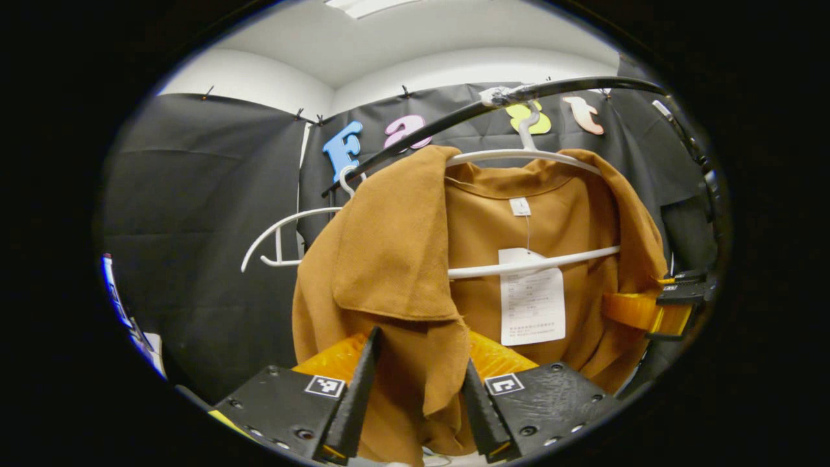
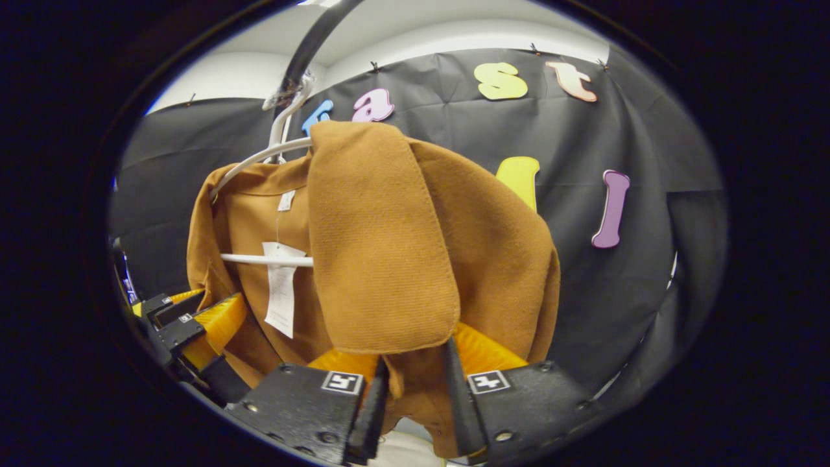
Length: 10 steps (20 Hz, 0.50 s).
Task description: Grasp the clothes on the hanger with both hands and then place them into the laundry hamper below.
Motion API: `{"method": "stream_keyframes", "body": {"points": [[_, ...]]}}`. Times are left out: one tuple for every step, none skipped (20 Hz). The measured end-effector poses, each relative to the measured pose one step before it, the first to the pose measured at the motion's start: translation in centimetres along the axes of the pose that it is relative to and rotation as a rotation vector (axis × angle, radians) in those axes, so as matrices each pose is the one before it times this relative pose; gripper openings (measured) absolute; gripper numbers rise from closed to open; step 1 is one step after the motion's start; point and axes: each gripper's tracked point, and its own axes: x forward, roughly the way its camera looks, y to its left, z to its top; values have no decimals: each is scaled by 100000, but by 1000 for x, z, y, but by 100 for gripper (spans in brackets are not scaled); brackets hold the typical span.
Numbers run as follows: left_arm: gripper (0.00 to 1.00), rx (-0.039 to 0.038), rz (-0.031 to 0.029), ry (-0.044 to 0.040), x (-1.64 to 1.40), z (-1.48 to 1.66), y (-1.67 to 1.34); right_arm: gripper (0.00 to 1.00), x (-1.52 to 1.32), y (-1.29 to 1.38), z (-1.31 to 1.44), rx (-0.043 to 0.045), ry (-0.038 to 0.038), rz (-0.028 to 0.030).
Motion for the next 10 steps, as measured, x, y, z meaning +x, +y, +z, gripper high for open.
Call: {"method": "stream_keyframes", "body": {"points": [[58, -2141, -931, 474, 104, -135, -24, 38, 8, -2, -141, -581, 326, 1521], [37, -1955, 11, 241, 70, -137, 135, 30, 66, 69, -137, 35, 496, 1648], [17, -178, 866, 929, 45, -149, 271, 25, 65, 46, 165, 480, 342, 1584], [14, 362, -587, 992, -113, -214, -20, 16, 146, 24, -58, 849, 64, 1809], [16, 1329, 851, 450, -30, 25, 240, 12, 16, -80, -129, 1242, 594, 1222], [19, 836, 2166, 194, -464, -316, 548, 8, -9, -215, 36, 1633, 628, 845], [2, 511, -185, 410, -25, -31, 81, 7, -52, -304, -34, 1730, 411, 735], [6, 608, -500, 7, 490, -82, -125, 7, 149, -114, 147, 1009, -24, 1674], [10, 101, -1048, 116, 163, -126, -202, 7, 438, 94, 81, 816, -75, 1803], [7, 790, 965, 874, 164, -324, 332, 6, -171, 33, 131, 1386, 74, 2447]]}}
